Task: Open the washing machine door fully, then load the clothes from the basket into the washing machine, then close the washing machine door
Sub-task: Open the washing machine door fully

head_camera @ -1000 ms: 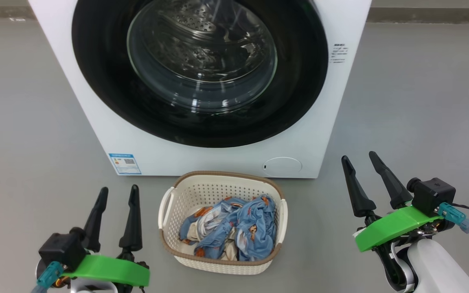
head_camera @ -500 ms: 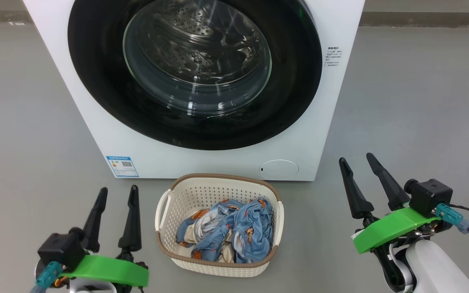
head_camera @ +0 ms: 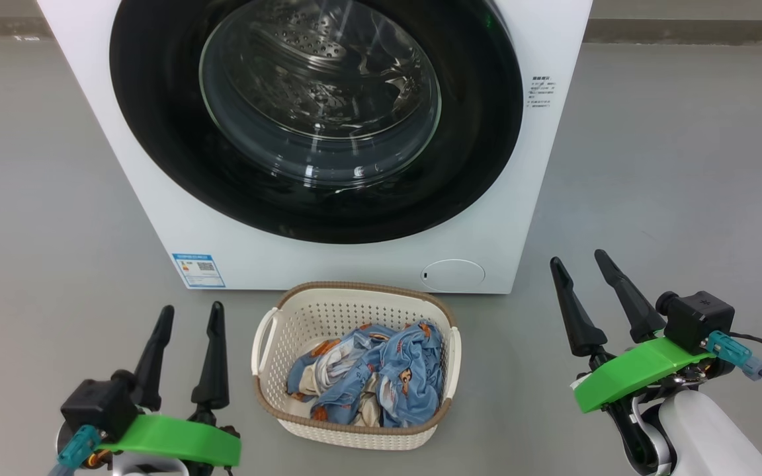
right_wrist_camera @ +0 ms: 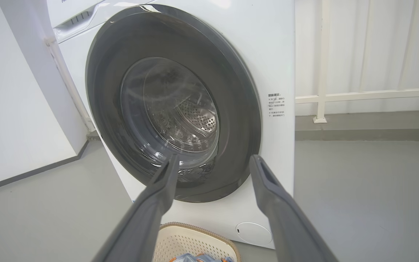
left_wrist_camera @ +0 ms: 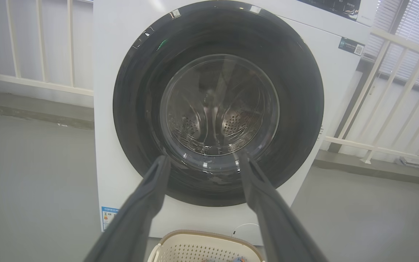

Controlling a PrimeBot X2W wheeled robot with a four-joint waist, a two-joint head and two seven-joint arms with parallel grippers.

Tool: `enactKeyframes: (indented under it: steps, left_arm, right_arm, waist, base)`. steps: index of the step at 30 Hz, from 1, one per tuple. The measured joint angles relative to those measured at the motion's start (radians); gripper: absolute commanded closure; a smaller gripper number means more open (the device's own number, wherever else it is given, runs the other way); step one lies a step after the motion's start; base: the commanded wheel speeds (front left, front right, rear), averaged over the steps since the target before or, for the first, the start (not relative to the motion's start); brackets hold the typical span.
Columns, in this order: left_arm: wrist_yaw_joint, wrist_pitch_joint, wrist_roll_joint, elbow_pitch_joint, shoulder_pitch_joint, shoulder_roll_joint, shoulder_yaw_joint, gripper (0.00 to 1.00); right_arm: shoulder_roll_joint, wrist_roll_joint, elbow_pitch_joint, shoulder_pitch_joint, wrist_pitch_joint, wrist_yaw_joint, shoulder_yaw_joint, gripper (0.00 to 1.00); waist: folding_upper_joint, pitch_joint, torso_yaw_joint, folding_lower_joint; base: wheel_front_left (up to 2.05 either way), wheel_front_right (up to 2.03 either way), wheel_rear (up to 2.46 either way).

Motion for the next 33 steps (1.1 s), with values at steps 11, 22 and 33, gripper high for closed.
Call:
enactKeyframes:
  steps: [11,22,33]
  left_arm:
    - [0.0,0.0,0.001,0.001,0.0,0.0,0.005,0.0]
    - [0.0,0.0,0.0,0.024,0.0,-0.005,0.022,0.0]
    - [0.0,0.0,0.02,0.028,-0.008,-0.017,0.047,0.0]
  right_arm:
    - [0.0,0.0,0.0,0.0,0.0,0.0,-0.009,0.0]
    - [0.0,0.0,-0.001,-0.001,0.0,0.0,-0.023,0.0]
    - [-0.013,-0.014,0.007,-0.058,0.0,0.0,-0.057,0.0]
  waist:
    - [0.0,0.008,0.001,0.0]
    - [0.0,0.025,0.005,0.0]
    - [0.0,0.055,0.011,0.0]
  base:
    - [0.0,0.0,0.0]
    - [0.0,0.0,0.0]
    - [0.0,0.0,0.0]
